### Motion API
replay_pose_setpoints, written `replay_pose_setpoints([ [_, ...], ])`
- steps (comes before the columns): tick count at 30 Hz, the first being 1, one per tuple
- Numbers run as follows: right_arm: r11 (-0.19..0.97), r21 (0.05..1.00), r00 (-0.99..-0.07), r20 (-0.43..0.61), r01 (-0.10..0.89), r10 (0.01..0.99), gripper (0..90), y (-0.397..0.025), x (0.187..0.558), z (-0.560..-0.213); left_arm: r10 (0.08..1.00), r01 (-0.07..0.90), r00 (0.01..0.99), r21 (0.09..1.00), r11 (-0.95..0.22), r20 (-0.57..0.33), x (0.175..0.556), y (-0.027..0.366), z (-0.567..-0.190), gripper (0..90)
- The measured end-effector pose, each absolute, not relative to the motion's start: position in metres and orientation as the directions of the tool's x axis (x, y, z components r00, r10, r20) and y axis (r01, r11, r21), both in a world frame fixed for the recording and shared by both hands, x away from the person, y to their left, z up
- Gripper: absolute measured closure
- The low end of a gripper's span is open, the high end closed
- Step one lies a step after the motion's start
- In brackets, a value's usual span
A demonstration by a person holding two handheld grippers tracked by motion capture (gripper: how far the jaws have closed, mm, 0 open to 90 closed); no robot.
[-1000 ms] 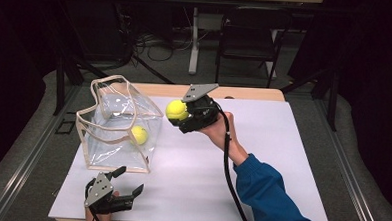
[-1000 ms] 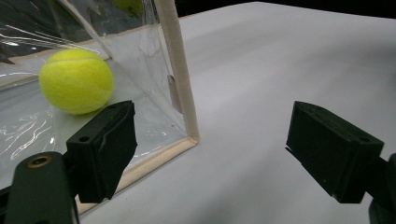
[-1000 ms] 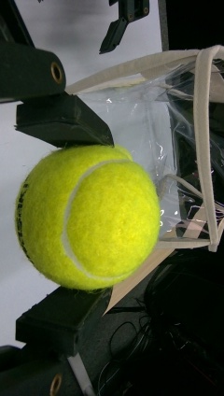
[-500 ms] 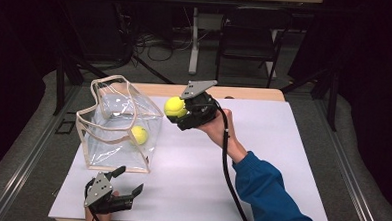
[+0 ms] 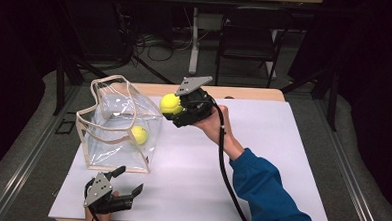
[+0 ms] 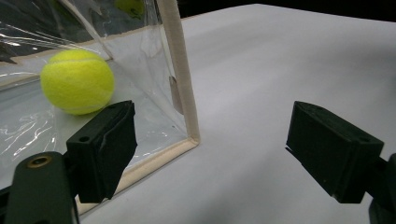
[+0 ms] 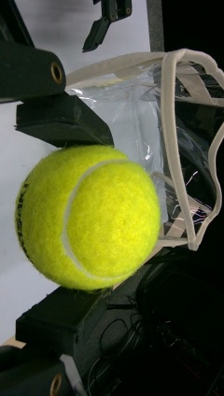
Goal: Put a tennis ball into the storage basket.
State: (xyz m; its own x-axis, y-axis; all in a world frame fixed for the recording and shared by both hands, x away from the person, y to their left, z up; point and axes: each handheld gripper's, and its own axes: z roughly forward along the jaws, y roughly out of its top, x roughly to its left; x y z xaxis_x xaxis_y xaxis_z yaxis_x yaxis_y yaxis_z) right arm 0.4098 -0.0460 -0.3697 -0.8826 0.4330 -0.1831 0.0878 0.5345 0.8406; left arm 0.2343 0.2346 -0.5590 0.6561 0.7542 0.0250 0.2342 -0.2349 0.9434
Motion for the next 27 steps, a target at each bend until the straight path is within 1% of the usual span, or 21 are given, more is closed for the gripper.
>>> replay_pose_setpoints([
  [27, 0.517, 0.854, -0.887, -0.191, 0.061, 0.42, 25.9, -0.03, 0.412, -0.355, 0.754, 0.233, 0.656, 0.945, -0.231, 0.023, 0.234, 0.235, -0.558, 16.0],
])
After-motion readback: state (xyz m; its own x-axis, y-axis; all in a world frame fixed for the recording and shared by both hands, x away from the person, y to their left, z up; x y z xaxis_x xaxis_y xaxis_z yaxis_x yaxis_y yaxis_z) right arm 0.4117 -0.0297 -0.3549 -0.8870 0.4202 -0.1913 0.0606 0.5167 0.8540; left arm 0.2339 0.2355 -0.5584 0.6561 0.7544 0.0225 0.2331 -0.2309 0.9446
